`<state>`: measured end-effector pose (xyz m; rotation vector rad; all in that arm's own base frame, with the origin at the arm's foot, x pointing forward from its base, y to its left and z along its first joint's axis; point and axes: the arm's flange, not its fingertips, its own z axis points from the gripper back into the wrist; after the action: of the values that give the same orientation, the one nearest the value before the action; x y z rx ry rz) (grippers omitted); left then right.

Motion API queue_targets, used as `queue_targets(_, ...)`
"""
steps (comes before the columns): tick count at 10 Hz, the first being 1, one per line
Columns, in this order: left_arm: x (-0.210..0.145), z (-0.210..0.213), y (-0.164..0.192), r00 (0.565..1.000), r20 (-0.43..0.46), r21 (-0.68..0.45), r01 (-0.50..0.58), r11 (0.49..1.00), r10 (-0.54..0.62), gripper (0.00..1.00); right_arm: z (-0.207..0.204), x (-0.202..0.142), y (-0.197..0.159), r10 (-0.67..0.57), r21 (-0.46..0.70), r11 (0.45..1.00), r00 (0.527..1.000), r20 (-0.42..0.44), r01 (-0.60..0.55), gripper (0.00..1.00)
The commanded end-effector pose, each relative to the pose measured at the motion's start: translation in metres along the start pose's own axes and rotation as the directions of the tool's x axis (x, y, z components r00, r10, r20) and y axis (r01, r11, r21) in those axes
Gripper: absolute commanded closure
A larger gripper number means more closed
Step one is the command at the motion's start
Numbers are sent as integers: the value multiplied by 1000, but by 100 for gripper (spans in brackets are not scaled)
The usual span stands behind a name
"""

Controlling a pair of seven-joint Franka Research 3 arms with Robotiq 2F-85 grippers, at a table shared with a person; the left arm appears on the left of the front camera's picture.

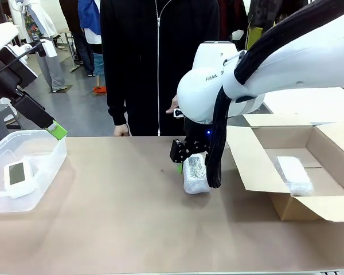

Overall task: Separate and place wrapped and unwrapped clocks.
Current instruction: Pick up the Digital clock indicated by the person.

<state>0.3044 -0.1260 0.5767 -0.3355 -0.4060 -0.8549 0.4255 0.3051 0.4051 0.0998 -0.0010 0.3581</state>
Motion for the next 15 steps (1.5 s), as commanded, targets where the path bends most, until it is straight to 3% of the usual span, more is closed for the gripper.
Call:
queue_targets(1, 0, 0, 0, 1000, 3, -4, -3, 1000, 3, 0, -13, 13, 0, -1, -64, 998, 1000, 16, 2, 0)
queue_targets(5, 0, 0, 0, 1000, 3, -4, -3, 1000, 3, 0, -37, 31, -17, -28, -121, 992, 1000, 0, 28, 0)
queue_targets(9, 0, 0, 0, 1000, 3, -4, -3, 1000, 3, 0, -50, 46, -17, -92, -93, 991, 995, 37, 95, 0)
queue_targets(11, 0, 0, 0, 1000, 3, -4, -3, 1000, 3, 0, -55, 52, -14, -120, -138, 982, 991, 66, 128, 0)
queue_targets(15, 0, 0, 0, 1000, 3, -4, -3, 1000, 3, 0, -68, 61, -11, -147, -145, 978, 988, 54, 153, 0)
